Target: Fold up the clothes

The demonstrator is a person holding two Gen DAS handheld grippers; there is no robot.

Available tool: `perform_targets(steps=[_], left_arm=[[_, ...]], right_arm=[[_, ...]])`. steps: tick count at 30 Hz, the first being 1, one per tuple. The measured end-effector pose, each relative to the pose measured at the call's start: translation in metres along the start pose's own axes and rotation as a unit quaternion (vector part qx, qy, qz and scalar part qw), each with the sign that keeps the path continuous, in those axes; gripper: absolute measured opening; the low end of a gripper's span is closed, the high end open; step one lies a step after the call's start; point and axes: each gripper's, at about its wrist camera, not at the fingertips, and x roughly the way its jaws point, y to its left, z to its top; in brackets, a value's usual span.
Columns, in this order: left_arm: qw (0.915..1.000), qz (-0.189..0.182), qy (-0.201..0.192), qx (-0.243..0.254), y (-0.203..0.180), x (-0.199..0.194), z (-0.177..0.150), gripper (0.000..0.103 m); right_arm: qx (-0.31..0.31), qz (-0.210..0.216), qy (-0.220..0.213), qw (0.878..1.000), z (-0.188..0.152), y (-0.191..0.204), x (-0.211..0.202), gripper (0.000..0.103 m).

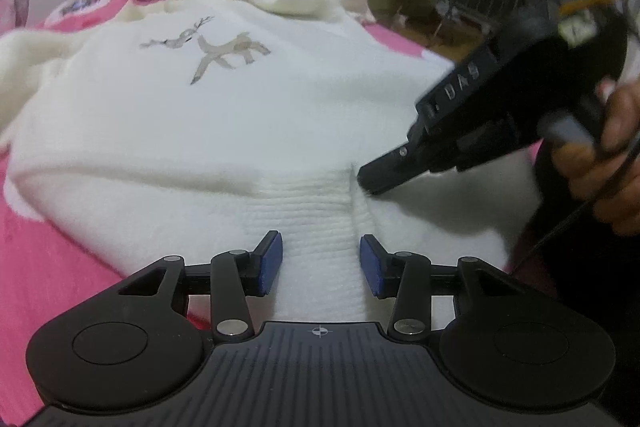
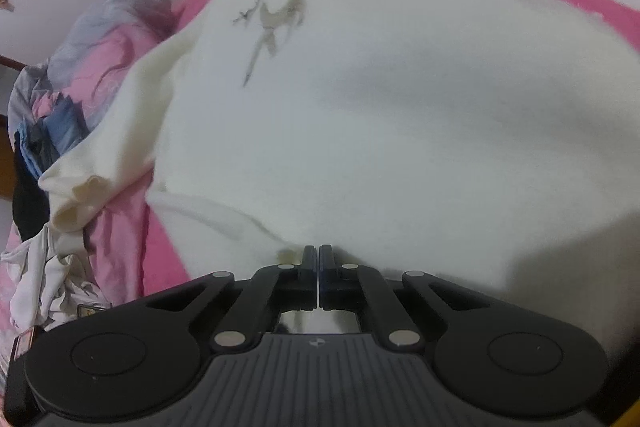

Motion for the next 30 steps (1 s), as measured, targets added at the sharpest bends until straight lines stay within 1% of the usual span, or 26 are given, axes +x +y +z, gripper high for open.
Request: perform_targets(steps=[3,5,7,9,10,12,13,14,16,18,21,23,24,28,29,30], left_arm=[[0.9992,0.019,-0.002,0.036,-0.009,0.003,-0.003,0.045],[0.9988,0.023,-0.002,0.042,-0.009,0.004,-0.003,0.045],[0.9991,0.024,0.0,0.034,-0.006,0.005,-0.002,0.042],[0.9995,0.025,0.001,0.019,-0.002,0.004,0.0,0.031],[0.9997,0.024,0.001,0.006,0.002,0.004,0.0,0.028],[0.9995,0.024,0.001,-0.019,0.009,0.003,0.001,0.017],[0.9992,0.025,0.0,-0.031,0.012,0.002,0.001,0.014],[0.9988,0.025,-0.001,-0.042,0.015,0.001,0.002,0.011],[0.9979,0.026,-0.009,-0.059,0.019,-0.001,0.002,0.008],[0.9972,0.026,-0.021,-0.067,0.021,-0.005,0.001,0.005],[0.9952,0.02,-0.045,-0.085,0.025,-0.017,-0.002,0.004],[0.993,0.013,-0.061,-0.101,0.03,-0.029,-0.004,0.004],[0.992,0.01,-0.069,-0.106,0.032,-0.035,-0.005,0.004],[0.988,0.005,-0.1,-0.118,0.038,-0.064,-0.016,0.003],[0.987,0.005,-0.108,-0.119,0.04,-0.072,-0.019,0.003],[0.9859,0.005,-0.115,-0.121,0.041,-0.08,-0.023,0.003]], right_arm=[[-0.037,-0.005,0.002,0.999,-0.003,0.009,0.002,0.001],[-0.064,-0.014,0.0,0.998,-0.006,0.016,0.002,0.001],[-0.091,-0.024,-0.002,0.996,-0.009,0.022,0.001,0.002],[-0.117,-0.034,-0.004,0.992,-0.012,0.028,0.0,0.003],[-0.131,-0.039,-0.005,0.991,-0.013,0.031,0.0,0.003],[-0.146,-0.043,-0.01,0.988,-0.015,0.035,-0.003,0.005],[-0.149,-0.044,-0.012,0.988,-0.016,0.036,-0.005,0.006],[-0.154,-0.044,-0.016,0.987,-0.017,0.037,-0.007,0.008],[-0.167,-0.038,-0.027,0.985,-0.018,0.041,-0.014,0.015],[-0.185,-0.029,-0.041,0.981,-0.02,0.047,-0.021,0.024],[-0.212,0.005,-0.052,0.976,-0.024,0.057,-0.031,0.033],[-0.243,0.022,-0.044,0.969,-0.027,0.066,-0.03,0.039],[-0.265,0.022,-0.04,0.963,-0.031,0.072,-0.027,0.039],[-0.357,-0.01,-0.031,0.934,-0.049,0.095,-0.01,0.039],[-0.374,-0.014,-0.033,0.927,-0.052,0.101,-0.007,0.038],[-0.388,-0.014,-0.037,0.921,-0.055,0.106,-0.004,0.034]])
